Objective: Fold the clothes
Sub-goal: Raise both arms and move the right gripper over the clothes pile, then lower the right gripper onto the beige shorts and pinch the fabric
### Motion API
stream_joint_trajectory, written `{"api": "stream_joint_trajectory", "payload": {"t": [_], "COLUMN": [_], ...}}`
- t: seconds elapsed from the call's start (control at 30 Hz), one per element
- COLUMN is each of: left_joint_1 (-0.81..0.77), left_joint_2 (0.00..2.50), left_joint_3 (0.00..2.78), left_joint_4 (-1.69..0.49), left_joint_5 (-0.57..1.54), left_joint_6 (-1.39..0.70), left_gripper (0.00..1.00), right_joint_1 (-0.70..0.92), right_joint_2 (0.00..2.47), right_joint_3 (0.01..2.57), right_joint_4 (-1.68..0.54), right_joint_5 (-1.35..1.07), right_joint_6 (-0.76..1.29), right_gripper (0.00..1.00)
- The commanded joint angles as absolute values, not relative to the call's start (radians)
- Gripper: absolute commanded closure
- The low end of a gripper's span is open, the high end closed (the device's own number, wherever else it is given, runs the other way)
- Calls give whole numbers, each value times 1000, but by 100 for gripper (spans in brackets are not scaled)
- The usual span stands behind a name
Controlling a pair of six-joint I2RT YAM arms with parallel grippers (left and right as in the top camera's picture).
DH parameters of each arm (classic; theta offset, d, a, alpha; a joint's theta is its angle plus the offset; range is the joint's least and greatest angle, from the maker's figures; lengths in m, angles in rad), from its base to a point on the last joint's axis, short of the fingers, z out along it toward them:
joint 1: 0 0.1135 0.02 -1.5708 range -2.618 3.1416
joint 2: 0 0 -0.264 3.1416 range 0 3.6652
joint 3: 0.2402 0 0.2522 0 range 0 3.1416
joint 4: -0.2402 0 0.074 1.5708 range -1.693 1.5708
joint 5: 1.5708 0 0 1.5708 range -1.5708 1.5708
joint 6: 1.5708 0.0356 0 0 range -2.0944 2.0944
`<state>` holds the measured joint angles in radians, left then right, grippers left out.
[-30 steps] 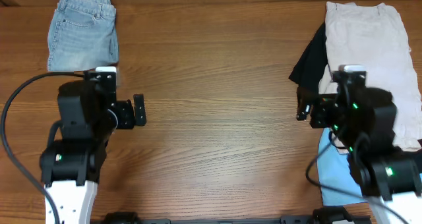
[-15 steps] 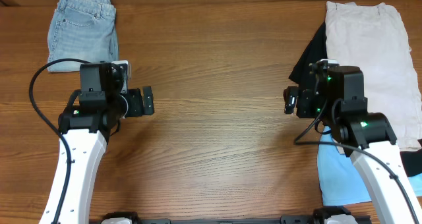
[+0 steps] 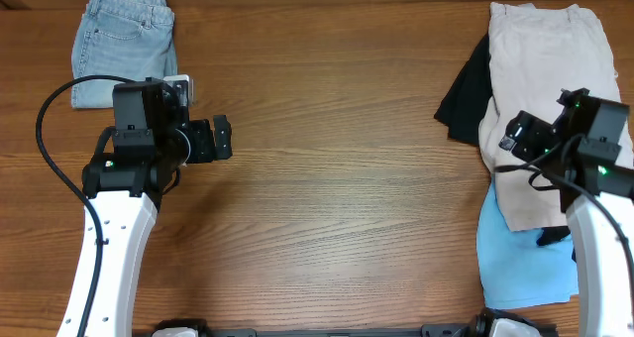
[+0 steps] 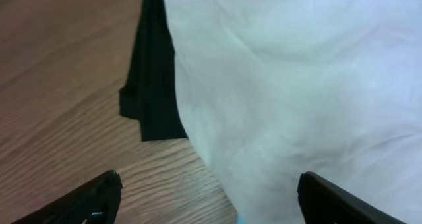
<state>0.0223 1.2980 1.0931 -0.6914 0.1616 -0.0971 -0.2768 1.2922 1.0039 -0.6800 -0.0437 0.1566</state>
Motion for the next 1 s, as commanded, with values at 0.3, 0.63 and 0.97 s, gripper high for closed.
{"api": "stream_joint_trajectory", "payload": {"t": [0.3,0.63,0.97], "left_joint_1": [30,30,30], "left_joint_2": [1288,1288,1288], "left_joint_3": [1116,1116,1116], "left_joint_4": [-706,-702,-702], "left_joint_5": [174,173,173], "left_joint_6": [-82,-81,-81], "left_gripper": [0,0,0], "right_joint_1": [-571,-793,-794], "right_joint_2": [1433,1554,1693], "right_joint_3": [1036,1036,1036], "right_joint_4": [-579,-450,-258], "right_joint_5": [-62,-25,-2], "right_joint_6": [353,274,125], "right_gripper": [12,13,19]}}
